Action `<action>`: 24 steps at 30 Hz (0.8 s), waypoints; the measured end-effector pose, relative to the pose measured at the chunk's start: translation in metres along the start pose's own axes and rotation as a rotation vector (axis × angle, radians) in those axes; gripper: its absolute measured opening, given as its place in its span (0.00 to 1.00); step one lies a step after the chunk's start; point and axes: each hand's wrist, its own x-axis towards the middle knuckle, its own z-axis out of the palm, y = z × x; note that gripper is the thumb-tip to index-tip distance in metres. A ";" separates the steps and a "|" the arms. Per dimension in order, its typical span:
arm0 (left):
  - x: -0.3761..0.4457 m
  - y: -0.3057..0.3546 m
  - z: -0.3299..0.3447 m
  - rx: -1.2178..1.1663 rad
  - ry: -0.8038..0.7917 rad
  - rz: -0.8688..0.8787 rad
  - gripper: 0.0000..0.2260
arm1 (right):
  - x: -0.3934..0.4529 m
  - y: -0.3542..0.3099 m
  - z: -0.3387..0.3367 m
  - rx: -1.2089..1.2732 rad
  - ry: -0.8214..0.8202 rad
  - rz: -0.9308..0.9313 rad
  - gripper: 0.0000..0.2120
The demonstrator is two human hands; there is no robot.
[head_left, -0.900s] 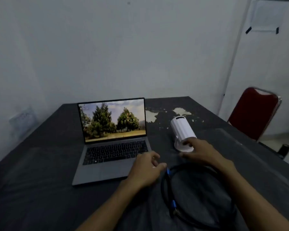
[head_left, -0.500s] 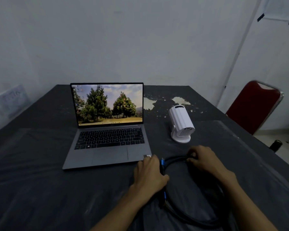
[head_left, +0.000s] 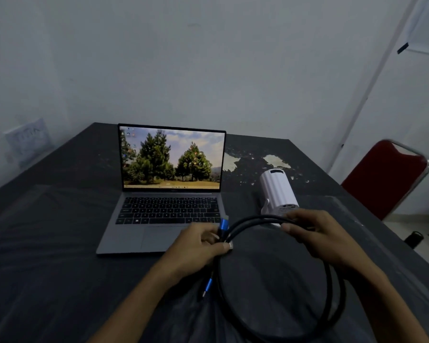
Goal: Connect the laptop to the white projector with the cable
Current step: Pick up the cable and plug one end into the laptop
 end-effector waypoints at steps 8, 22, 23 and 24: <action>-0.008 0.007 -0.086 0.022 -0.055 0.070 0.05 | 0.030 -0.052 0.048 0.337 -0.012 0.001 0.04; -0.069 -0.005 -0.256 -0.439 0.624 0.184 0.11 | 0.076 -0.104 0.179 0.102 0.149 -0.247 0.23; -0.072 -0.011 -0.263 -0.491 0.708 0.178 0.08 | 0.076 -0.108 0.190 0.074 0.155 -0.267 0.23; -0.072 -0.018 -0.269 -0.560 0.781 0.176 0.08 | 0.075 -0.111 0.201 0.059 0.151 -0.281 0.24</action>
